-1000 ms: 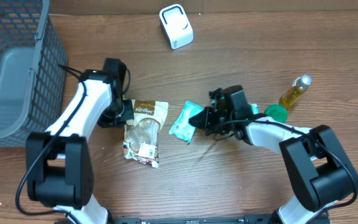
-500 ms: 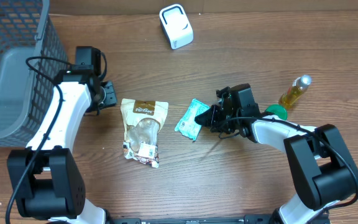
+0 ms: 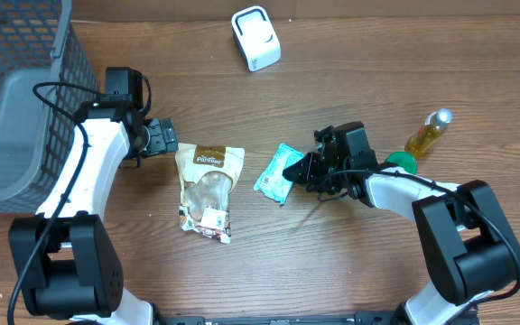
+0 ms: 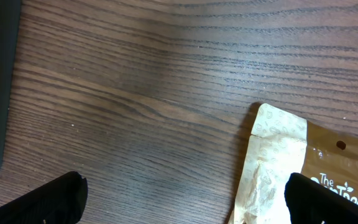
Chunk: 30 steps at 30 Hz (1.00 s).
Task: Scan the item barcode
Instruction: 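Lift the wipes pack with the right gripper toward the scanner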
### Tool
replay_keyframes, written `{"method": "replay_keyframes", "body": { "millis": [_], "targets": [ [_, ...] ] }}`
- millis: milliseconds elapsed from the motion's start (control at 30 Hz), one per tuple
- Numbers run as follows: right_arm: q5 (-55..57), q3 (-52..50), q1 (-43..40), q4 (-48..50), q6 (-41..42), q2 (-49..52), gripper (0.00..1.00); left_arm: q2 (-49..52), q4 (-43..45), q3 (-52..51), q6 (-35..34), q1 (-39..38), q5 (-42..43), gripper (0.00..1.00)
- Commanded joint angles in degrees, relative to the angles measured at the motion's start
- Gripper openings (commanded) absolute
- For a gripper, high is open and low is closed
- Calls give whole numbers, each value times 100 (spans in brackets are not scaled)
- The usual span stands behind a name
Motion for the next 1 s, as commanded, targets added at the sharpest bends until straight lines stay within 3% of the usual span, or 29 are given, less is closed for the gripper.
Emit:
{"method": "replay_keyframes", "body": {
  "millis": [0,133,500,700,833,967],
  "targets": [
    [50,81,0,-11,-48,-7,20,-85,9,90,87,24,-72,100],
    [111,81,0,-17,-46,-7,28,-85,9,90,87,24,-72,100],
    [350,81,0,-219,-44,-7,29,-85,9,90,87,24,-72,100],
    [256,81,4,-133,-39,-7,8,-85,9,90,87,24,-72,100],
    [-686,144,-57,297,-22,-136,4,-85,9,90,87,24,-72,100],
    [-699,264,-66,264,-26,-621,4,-85,9,90,87,24,-72,100]
  ]
}}
